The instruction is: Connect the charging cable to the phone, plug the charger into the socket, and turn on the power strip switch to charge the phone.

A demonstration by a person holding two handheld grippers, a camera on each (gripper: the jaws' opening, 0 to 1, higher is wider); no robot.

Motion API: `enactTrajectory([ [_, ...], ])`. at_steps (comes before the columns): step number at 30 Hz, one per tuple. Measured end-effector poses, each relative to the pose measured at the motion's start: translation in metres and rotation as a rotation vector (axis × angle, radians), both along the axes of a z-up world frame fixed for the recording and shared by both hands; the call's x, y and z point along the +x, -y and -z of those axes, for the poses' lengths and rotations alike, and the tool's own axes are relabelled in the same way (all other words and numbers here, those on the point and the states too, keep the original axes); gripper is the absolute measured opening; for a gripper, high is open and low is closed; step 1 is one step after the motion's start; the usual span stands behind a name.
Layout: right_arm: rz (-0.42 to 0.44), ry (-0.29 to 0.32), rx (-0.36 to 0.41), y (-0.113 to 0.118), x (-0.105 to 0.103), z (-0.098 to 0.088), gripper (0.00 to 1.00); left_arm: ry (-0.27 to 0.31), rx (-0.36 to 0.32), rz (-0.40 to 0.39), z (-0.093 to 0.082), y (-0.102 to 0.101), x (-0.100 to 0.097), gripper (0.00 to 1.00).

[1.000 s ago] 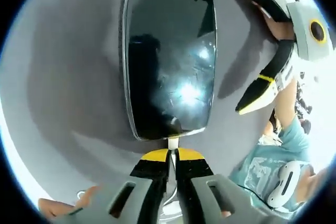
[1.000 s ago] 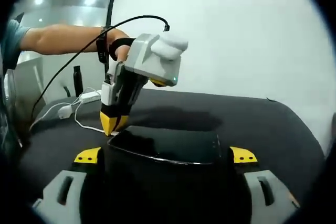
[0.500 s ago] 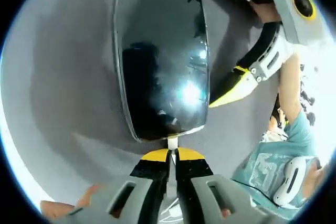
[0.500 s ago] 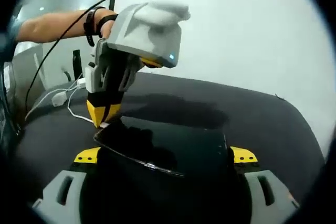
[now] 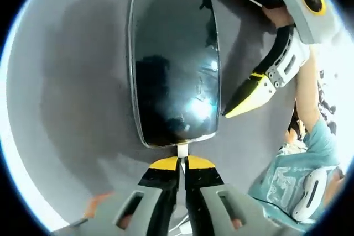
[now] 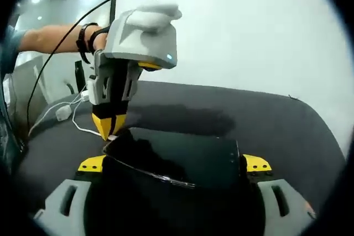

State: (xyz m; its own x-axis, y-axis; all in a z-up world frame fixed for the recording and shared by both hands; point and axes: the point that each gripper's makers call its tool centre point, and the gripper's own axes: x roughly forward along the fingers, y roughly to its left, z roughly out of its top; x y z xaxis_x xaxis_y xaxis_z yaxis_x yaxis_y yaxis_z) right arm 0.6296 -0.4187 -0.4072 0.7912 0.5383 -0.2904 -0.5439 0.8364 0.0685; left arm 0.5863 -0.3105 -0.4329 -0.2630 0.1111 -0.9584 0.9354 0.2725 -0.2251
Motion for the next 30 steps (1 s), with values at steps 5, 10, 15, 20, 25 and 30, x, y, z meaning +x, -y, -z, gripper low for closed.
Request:
enactTrajectory([
  [5,-0.008,0.002,-0.007,0.0,0.002,-0.001,0.93,0.049,0.011,0.025,-0.002,-0.002,0.009,0.0],
  [10,-0.017,0.008,-0.024,-0.002,0.001,0.001,0.93,0.028,-0.016,0.016,-0.002,-0.001,0.011,0.0],
  [15,-0.018,0.011,-0.02,-0.002,0.0,0.0,0.93,0.029,-0.049,-0.022,-0.002,-0.004,0.009,0.0],
  [20,-0.045,0.019,-0.037,-0.002,-0.002,0.001,0.93,0.071,-0.107,-0.105,-0.004,-0.004,0.008,0.01],
  [25,-0.048,0.0,0.034,-0.003,-0.006,-0.004,0.91,0.036,-0.101,-0.187,-0.011,-0.017,0.001,0.08],
  [30,0.025,0.013,-0.002,0.009,-0.003,-0.006,0.75,0.058,-0.078,-0.159,-0.017,-0.04,-0.002,0.08],
])
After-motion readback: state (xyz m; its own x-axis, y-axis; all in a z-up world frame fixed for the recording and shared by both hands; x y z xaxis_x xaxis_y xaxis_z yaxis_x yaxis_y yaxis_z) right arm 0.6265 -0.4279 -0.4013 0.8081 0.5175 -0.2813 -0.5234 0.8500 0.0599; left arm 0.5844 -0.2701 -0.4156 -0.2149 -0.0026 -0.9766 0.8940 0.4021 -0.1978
